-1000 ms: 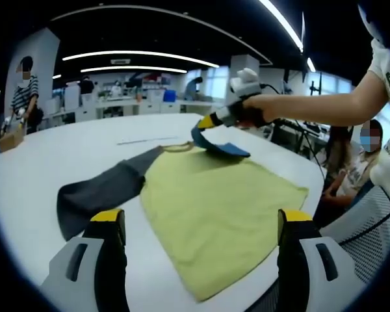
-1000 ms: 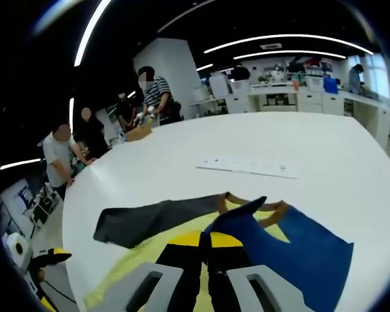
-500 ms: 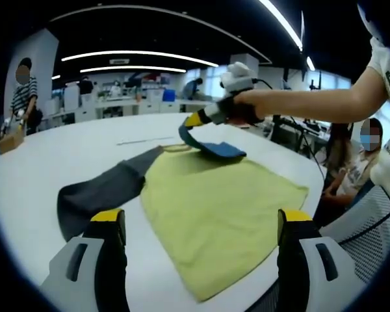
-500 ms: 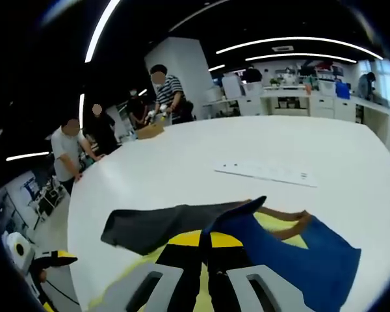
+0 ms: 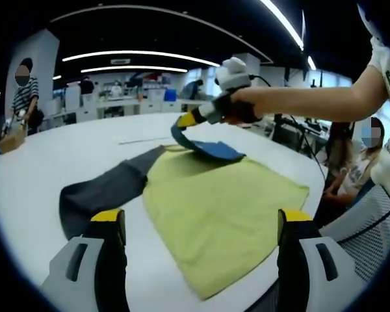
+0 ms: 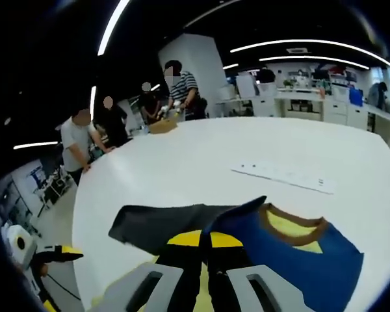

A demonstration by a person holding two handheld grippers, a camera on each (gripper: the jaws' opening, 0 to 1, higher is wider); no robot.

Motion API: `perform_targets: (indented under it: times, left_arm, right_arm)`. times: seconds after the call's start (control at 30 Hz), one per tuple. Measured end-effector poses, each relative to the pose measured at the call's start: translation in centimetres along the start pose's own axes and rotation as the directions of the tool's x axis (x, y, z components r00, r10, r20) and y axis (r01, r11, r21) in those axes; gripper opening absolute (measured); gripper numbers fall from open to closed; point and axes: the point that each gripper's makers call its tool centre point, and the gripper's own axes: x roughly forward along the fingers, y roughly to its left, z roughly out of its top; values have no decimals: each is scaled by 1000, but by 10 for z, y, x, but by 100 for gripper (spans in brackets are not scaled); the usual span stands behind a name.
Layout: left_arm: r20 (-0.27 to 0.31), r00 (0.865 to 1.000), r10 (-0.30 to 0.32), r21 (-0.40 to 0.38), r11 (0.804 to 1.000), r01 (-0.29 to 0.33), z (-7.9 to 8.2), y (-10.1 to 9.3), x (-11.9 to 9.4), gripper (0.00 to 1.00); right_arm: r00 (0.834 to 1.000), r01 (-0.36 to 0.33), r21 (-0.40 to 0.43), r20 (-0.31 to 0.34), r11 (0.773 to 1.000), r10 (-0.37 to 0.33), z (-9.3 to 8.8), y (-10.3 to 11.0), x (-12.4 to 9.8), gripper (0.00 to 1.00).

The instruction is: Fold the garment on the visible template until the final outline fits inside the template.

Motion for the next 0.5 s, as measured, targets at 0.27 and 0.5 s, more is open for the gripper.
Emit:
perform_targets:
  times: [0.27,0.5]
  left_arm:
    - [-5,1000,2,7,1000,-2,0,4,-2,94]
    - [-5,1000,5,4,1000,-5,0,4,-2,95]
  right_arm:
    - [998,-26,-46,-51,999,24,-18,15,12,0]
    - [994,-35,-48,-103,998,30,-37,24,25,0]
